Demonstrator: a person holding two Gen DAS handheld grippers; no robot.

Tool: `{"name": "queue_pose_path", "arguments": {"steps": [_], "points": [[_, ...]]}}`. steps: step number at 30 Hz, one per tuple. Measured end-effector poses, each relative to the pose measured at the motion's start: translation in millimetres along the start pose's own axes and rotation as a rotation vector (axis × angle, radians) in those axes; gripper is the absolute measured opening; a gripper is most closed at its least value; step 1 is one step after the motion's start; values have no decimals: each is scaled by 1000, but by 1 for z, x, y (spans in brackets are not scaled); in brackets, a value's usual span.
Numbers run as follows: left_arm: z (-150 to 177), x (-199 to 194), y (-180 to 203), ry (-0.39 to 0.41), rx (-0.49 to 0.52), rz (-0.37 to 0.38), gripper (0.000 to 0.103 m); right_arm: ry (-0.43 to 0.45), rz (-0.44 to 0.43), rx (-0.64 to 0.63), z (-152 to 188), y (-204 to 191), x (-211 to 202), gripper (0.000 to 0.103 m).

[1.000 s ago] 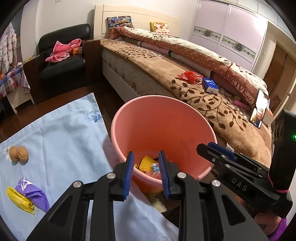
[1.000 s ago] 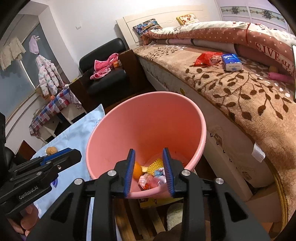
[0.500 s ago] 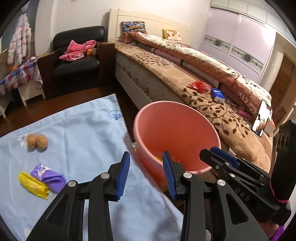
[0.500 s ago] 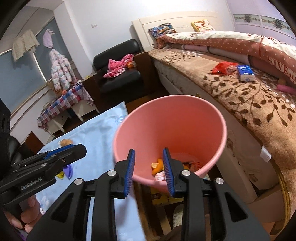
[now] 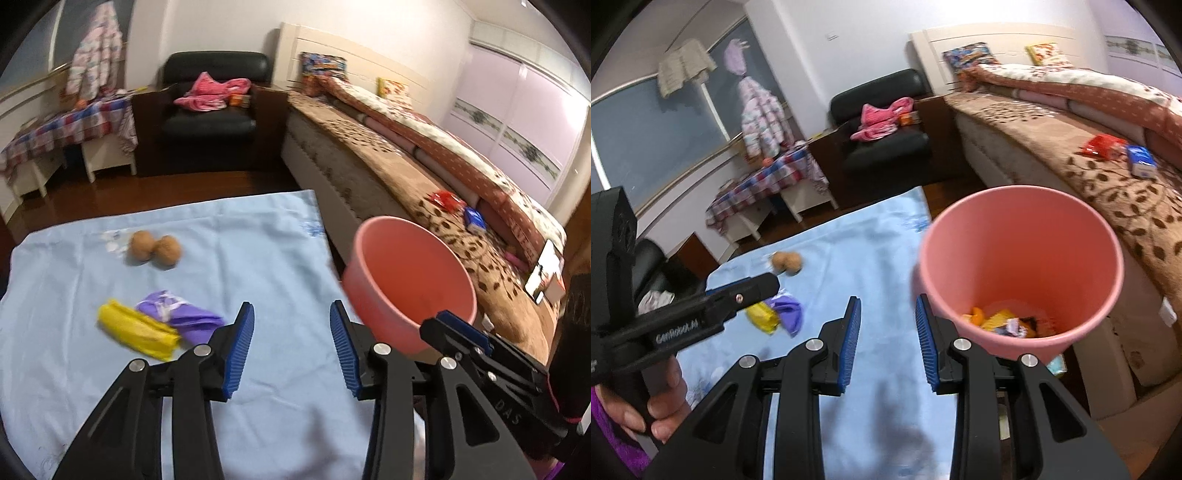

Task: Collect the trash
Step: 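Withdraw both tools from the bucket back toward the cloth, then grasp the yellow bag with the left tool while the right tool grasps the purple bag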

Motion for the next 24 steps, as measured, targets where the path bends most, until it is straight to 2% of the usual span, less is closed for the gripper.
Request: {"name": "queue_pose_path", "arguments": {"steps": [6, 11, 13, 14, 16, 24], "points": [[2, -26, -42, 31, -96, -53, 42, -39, -83, -27, 1, -34, 14, 31], [4, -46, -86, 54, -187, -132, 42, -80, -147, -85, 2, -66, 33, 31], [4, -49, -106, 51, -243, -152, 43, -101, -171, -109, 1, -79, 42, 34], [5, -49, -114, 49, -268, -154, 43, -109, -181, -117, 1, -83, 46, 39], [5, -48, -131, 41, -331, -160, 43, -127, -204, -138, 1, -95, 56, 41], [2, -22, -168, -6, -552, -156, 43, -193, -261, -199, -4, -118, 89, 41]]}}
Point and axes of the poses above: each gripper's, at about its wrist camera, not at the fingertips, and x roughly the way its jaws point, y to its right, z to its underside, the point moved 1 cm from there along x, roughly the way its jaws point, and after that the axes turned 13 degrees about z, right-handed, at the moved point
